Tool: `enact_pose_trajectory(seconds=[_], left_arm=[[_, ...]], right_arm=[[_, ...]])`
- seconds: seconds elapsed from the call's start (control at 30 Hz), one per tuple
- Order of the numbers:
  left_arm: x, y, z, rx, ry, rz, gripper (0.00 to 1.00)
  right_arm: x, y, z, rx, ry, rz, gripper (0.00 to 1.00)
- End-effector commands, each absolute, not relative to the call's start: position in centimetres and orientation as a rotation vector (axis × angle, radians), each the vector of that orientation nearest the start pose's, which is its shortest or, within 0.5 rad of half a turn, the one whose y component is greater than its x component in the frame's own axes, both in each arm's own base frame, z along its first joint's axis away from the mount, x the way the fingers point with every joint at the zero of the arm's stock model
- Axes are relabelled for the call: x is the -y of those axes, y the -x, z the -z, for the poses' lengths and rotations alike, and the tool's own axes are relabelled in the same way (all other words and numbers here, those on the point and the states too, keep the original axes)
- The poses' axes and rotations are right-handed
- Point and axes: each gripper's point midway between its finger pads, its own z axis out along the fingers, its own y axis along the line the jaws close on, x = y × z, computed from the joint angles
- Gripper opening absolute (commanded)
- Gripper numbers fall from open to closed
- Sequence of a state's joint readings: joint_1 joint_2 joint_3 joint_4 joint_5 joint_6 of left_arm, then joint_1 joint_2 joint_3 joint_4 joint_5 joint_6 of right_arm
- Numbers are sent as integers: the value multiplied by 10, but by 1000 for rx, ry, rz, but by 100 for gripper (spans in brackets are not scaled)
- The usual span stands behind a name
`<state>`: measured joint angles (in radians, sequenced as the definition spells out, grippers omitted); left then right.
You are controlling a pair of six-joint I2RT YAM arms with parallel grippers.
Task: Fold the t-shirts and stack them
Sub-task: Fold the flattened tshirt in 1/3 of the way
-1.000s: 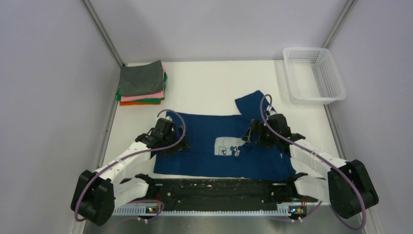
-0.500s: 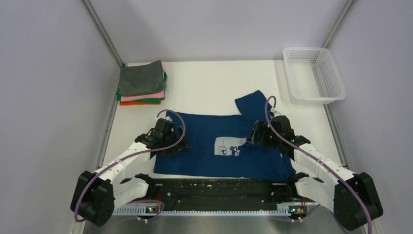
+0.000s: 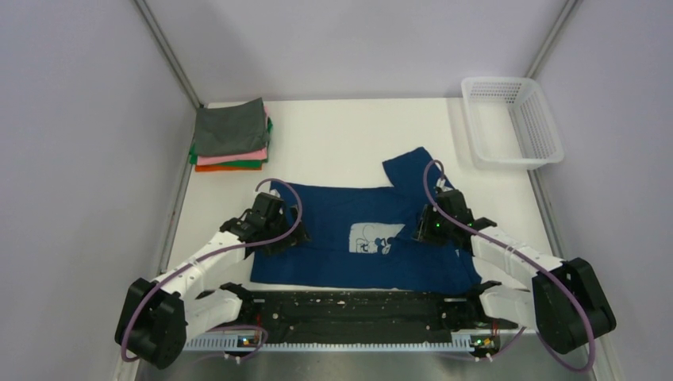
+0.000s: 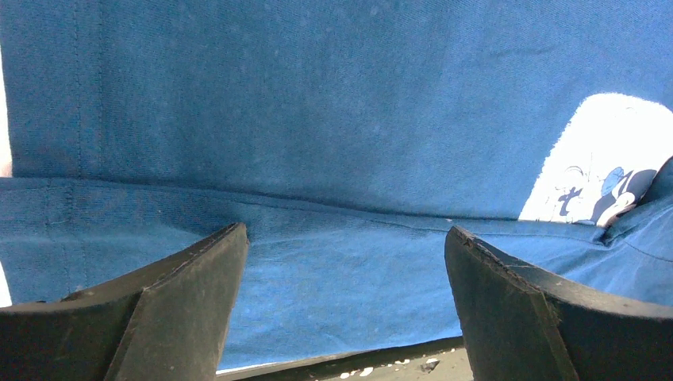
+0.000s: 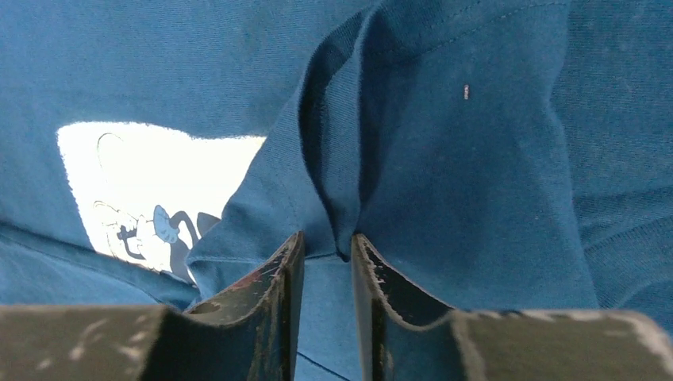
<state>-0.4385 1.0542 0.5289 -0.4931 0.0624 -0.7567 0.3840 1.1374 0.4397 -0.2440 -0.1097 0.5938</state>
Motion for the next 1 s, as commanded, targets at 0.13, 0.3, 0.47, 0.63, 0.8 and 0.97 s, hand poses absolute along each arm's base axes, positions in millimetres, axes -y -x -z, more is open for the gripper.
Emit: enact_pose_trajectory(seconds=[0.13, 0.3, 0.47, 0.63, 0.8, 0.97], left_arm=[[136, -199, -44, -2643, 407, 486, 99], [136, -199, -45, -2642, 405, 489, 99], [137, -200, -45, -2642, 406, 491, 99], [138, -200, -45, -2646, 401, 498, 99], [138, -200, -45, -2644, 401, 496, 99], [138, -201, -46, -2644, 401, 496, 99]], right_arm=[[-138, -232, -31, -2532, -203, -533, 17], [-142, -231, -41, -2514, -195, -574, 23], [-148, -230, -52, -2485, -169, -624, 24], [-149, -232, -53, -2486, -150, -627, 25], [-158, -234, -50, -2491, -134, -679, 25], [-165, -243, -54, -2450, -153, -727, 23]])
